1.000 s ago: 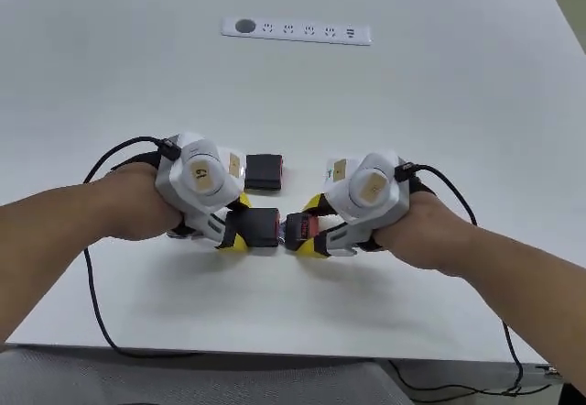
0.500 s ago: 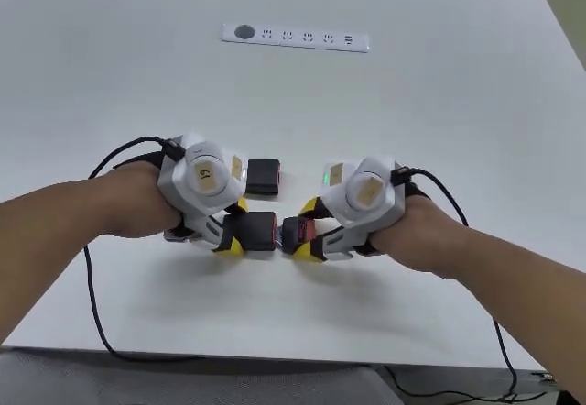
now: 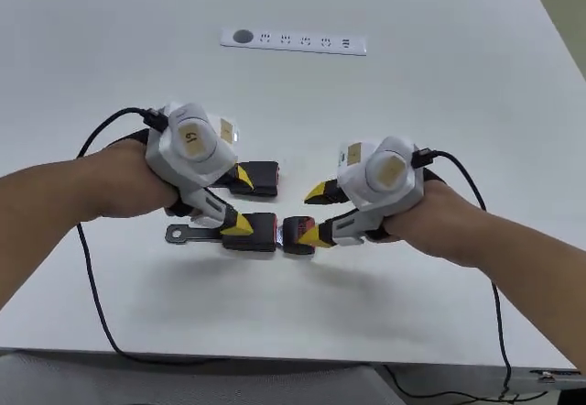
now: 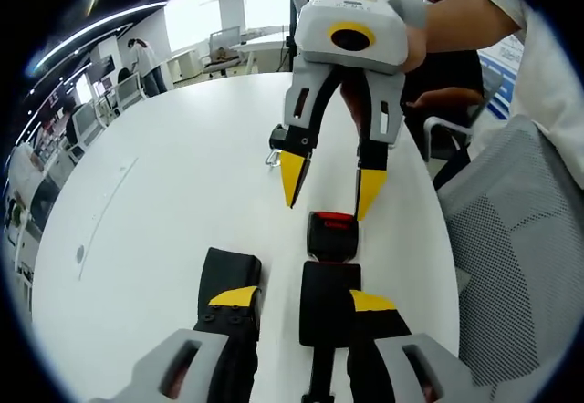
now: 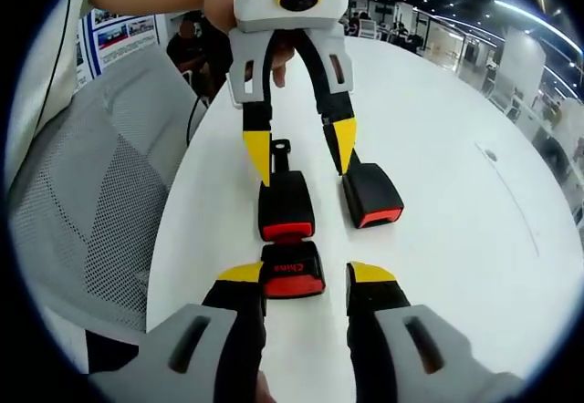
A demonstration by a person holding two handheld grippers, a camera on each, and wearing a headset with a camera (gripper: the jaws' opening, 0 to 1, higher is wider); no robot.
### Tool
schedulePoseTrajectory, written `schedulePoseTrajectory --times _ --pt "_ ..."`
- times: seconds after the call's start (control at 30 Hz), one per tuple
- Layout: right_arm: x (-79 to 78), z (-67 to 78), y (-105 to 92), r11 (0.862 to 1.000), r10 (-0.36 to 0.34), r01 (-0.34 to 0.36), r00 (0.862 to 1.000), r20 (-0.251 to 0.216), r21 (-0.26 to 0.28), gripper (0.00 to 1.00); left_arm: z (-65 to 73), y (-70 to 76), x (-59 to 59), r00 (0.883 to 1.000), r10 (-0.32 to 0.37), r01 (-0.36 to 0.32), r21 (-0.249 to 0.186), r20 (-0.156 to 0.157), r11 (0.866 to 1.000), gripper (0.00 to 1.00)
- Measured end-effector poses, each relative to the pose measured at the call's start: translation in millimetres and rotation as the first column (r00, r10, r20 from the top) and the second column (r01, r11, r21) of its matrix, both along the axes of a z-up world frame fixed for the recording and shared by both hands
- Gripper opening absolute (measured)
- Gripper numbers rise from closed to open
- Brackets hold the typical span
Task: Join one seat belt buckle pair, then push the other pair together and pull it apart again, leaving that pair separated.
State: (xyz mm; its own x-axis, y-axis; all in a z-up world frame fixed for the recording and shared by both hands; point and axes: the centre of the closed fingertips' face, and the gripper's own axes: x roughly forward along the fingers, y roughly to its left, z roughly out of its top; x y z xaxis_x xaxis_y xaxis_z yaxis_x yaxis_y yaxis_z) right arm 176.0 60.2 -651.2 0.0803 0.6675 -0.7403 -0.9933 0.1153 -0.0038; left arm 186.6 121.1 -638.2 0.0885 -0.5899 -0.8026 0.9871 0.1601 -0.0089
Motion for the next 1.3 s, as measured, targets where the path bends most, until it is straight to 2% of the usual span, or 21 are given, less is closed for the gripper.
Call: schedulePoseTrajectory --times 0.07,0.33,0.43,0.47,0.57,0.6,0.7,0.8,0.9,0.93,1.0,1.13,1.27,1.3 --pt "6.8 1.9 -10.4 1.000 -0.010 0.010 1.000 0.014 -0.012 0.32 -2.3 0.8 11.2 1.000 0.001 -0.001 0.002 0.007 1.000 0.39" --pt "32.5 1.3 -57.2 0.997 -0.063 0.064 0.998 0.024 -0.045 0.32 -1.9 -4.4 37.1 1.000 -0.009 0.008 0.023 0.028 1.000 0.42" --pt "42.1 -0.9 -75.6 0.994 -0.085 0.086 0.996 0.027 -0.063 0.32 -4.9 -3.6 47.4 0.999 -0.019 0.018 0.045 0.030 0.999 0.42" --pt "44.7 -1.6 -80.4 0.994 -0.090 0.091 0.996 0.024 -0.064 0.32 -4.5 -5.6 49.9 0.999 -0.019 0.018 0.044 0.028 0.999 0.43" --pt "57.8 -4.9 -102.0 0.986 -0.124 0.130 0.990 0.059 -0.101 0.39 -4.9 -6.4 58.3 1.000 -0.013 0.011 0.044 0.029 0.999 0.43" --pt "60.4 -8.3 -108.9 0.987 -0.121 0.126 0.991 0.051 -0.102 0.38 -6.1 -7.2 60.9 1.000 -0.008 0.007 0.045 0.024 0.999 0.43" --pt "63.3 -14.3 -124.6 0.984 -0.126 0.130 0.991 0.042 -0.125 0.35 -13.5 -3.8 64.8 0.999 -0.035 0.034 0.071 0.011 0.997 0.43" --pt "63.1 -16.2 -135.3 0.982 -0.122 0.126 0.992 0.034 -0.139 0.34 -18.6 -1.7 69.1 0.999 -0.033 0.033 0.071 -0.007 0.997 0.43" --pt "62.9 -24.6 -144.3 0.981 -0.118 0.120 0.993 0.021 -0.155 0.32 -26.7 1.9 66.1 0.999 -0.036 0.039 0.099 -0.029 0.994 0.42" --pt "60.7 -25.1 -145.5 0.980 -0.113 0.115 0.993 0.020 -0.160 0.33 -29.6 2.5 64.9 0.999 -0.035 0.039 0.102 -0.039 0.994 0.42" --pt "60.2 -27.7 -147.5 0.980 -0.115 0.116 0.993 0.016 -0.161 0.35 -33.8 3.6 64.5 0.998 -0.042 0.047 0.118 -0.041 0.992 0.42" --pt "57.0 -35.2 -149.2 0.981 -0.107 0.106 0.994 0.000 -0.164 0.32 -44.6 4.7 66.0 0.998 -0.052 0.057 0.131 -0.046 0.990 0.41" --pt "59.9 -37.4 -150.5 0.983 -0.113 0.110 0.993 -0.014 -0.150 0.32 -51.2 4.6 67.6 0.997 -0.053 0.061 0.126 -0.062 0.990 0.36" --pt "60.2 -37.6 -150.6 0.983 -0.110 0.106 0.994 -0.016 -0.148 0.32 -48.8 4.5 66.0 0.996 -0.059 0.066 0.123 -0.064 0.990 0.35"
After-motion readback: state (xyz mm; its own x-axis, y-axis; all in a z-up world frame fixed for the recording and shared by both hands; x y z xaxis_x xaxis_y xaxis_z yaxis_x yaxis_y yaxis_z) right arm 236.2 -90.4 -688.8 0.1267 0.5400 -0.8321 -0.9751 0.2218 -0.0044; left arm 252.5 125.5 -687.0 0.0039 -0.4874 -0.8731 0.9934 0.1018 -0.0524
